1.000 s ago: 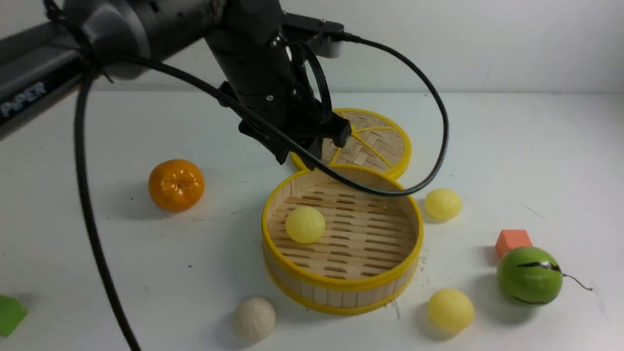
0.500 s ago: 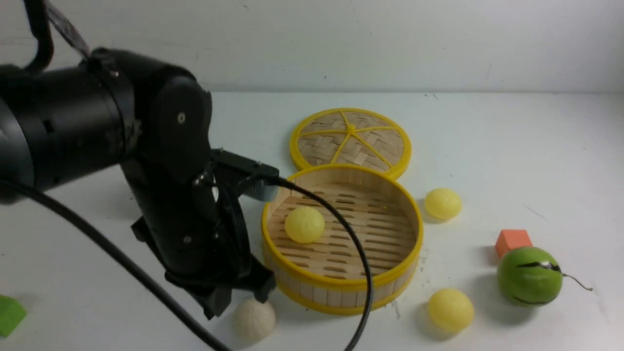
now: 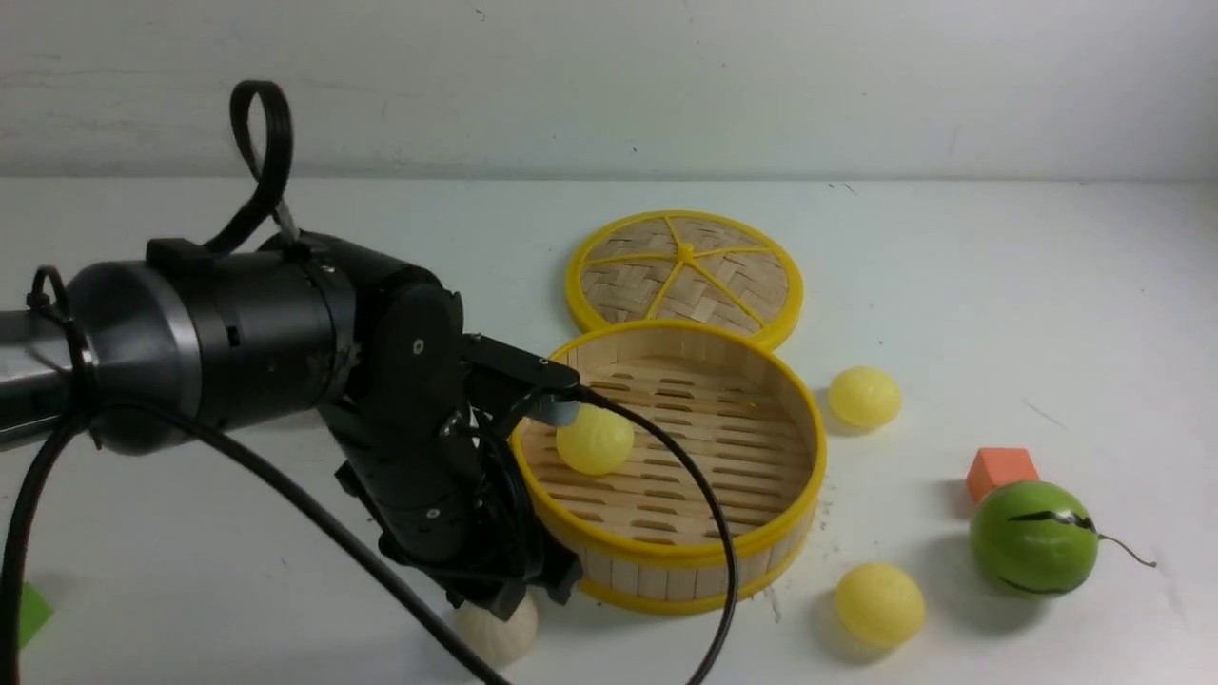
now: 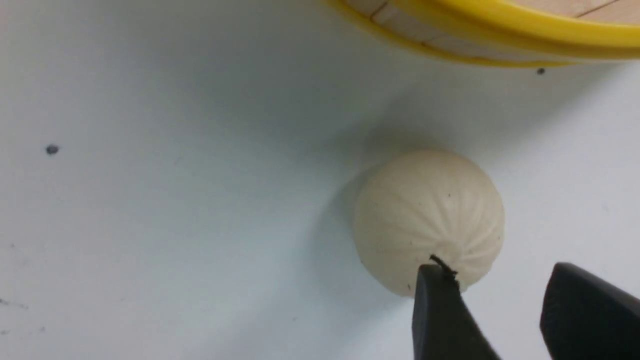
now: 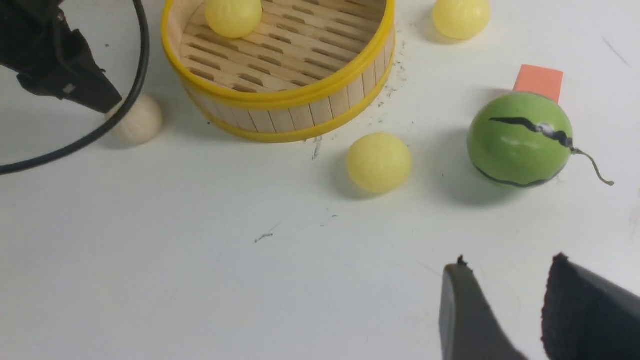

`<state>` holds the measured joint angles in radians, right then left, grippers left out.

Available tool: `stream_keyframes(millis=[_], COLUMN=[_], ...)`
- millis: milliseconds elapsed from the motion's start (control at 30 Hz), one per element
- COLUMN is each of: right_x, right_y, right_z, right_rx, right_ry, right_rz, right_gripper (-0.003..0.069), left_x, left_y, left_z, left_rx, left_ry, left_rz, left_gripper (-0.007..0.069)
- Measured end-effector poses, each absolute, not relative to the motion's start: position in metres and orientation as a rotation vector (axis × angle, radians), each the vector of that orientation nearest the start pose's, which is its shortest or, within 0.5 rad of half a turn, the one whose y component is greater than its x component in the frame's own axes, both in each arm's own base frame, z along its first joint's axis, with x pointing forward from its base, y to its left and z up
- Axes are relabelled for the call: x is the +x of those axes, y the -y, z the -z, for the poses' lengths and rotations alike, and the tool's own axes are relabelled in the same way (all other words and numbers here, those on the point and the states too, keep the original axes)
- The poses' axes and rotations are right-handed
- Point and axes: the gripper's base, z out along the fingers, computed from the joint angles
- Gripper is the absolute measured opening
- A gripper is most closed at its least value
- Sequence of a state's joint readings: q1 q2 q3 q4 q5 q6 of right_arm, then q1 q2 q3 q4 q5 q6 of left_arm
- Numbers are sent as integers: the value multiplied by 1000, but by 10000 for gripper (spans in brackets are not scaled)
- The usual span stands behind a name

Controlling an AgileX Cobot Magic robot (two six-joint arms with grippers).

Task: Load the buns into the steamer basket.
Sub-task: Use the left arm to grab a steamed stuffed bun

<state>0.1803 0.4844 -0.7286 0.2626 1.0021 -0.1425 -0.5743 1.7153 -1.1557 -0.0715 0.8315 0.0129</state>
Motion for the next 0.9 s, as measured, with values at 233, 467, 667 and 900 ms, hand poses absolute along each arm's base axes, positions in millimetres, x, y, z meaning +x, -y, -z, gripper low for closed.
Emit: stream_keyframes(millis=[233, 467, 667, 900], right_x=[64, 64, 63, 63], right_y=[-32, -32, -32, -32], right_z=[-337, -337, -336, -336], right_rx=[-321, -320, -322, -322], right_ry=[-2206, -2206, -2212, -2214], right_rz=[-340, -341, -347, -347], right_gripper=[239, 239, 239, 239], left_x=[285, 286, 285, 286], left_y=[191, 191, 191, 191], left_z=[-197, -197, -203, -204], left_rx=[889, 899, 922, 930], left_ry=[-2780, -2780, -2822, -2813], left_rz=[182, 174, 159, 146], left_gripper=[251, 237, 237, 238])
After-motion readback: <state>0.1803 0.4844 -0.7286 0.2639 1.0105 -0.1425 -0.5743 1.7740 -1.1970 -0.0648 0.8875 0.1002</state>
